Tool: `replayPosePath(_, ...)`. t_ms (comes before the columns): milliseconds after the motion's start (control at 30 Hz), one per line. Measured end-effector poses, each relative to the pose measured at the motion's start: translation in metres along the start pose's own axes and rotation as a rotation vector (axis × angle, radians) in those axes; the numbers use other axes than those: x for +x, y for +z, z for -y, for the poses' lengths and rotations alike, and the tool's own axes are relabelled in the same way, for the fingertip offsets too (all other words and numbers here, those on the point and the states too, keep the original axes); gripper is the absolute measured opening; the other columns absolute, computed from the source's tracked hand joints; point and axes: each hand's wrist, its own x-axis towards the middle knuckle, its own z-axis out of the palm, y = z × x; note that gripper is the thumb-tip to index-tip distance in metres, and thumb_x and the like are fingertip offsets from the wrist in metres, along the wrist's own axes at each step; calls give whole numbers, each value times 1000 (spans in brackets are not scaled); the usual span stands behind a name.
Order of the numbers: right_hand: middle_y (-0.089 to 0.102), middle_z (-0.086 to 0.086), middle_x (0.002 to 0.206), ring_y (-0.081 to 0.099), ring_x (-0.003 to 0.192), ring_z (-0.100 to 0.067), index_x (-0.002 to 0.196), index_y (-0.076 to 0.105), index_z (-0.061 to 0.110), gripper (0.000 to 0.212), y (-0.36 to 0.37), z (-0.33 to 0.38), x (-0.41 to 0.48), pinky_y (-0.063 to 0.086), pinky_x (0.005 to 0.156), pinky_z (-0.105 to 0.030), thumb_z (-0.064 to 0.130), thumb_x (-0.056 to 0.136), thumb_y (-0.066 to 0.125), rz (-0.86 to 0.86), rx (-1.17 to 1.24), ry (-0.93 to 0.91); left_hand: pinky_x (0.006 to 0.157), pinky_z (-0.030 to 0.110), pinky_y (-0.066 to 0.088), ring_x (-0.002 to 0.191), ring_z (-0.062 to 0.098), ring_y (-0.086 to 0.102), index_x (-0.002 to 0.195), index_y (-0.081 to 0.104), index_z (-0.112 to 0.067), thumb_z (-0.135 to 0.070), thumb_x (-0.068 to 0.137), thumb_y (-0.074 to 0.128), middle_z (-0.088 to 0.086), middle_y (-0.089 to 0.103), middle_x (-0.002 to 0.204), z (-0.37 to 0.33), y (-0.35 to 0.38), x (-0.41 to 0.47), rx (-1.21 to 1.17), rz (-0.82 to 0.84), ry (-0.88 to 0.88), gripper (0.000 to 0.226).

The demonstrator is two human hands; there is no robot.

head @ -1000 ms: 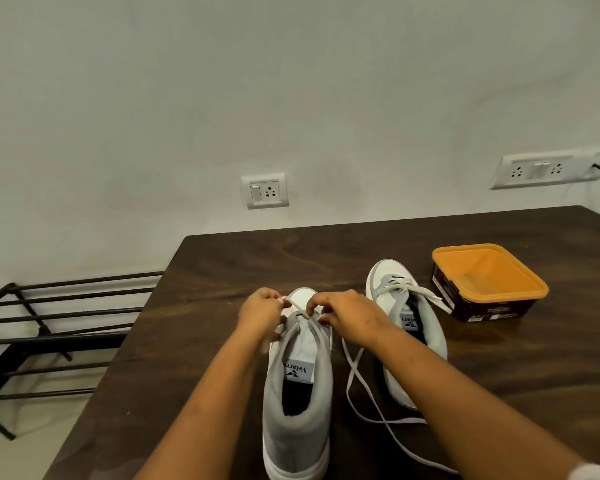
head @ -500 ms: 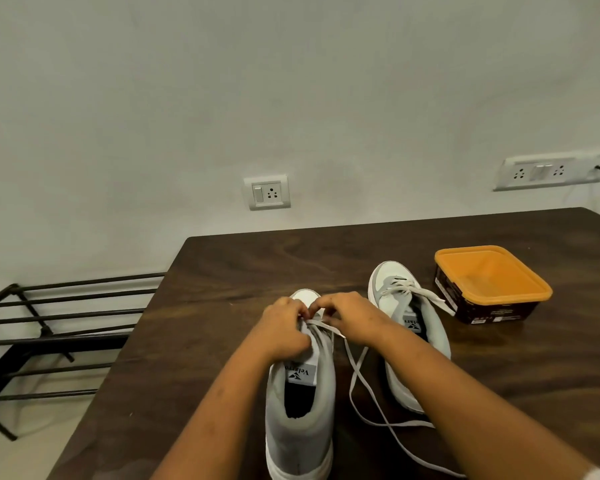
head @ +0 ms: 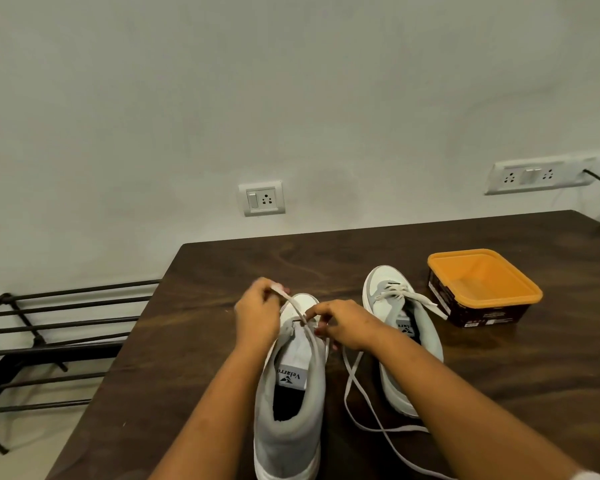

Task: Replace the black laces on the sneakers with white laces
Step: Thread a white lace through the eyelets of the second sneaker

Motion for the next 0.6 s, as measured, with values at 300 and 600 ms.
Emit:
replayPosePath(300,66,-4,96,63,63,-15,109,68,34,30,1,0,1,58,74,-34,10,93,58,-2,46,-6,61,30,42,68,21,55,74,52,-21,-20,95,47,0,57,73,8,-25,8,217,47,56,21)
replayPosePath(600,65,-2,97,65,63,-18,113,64,33,31,3,-2,3,59,74,-32,9,93,58,8,80,-8,91,38,43,110,24,50,103,66,-16,-29,90,50,4,52,116,-2,8,-7,1095,349,254,24)
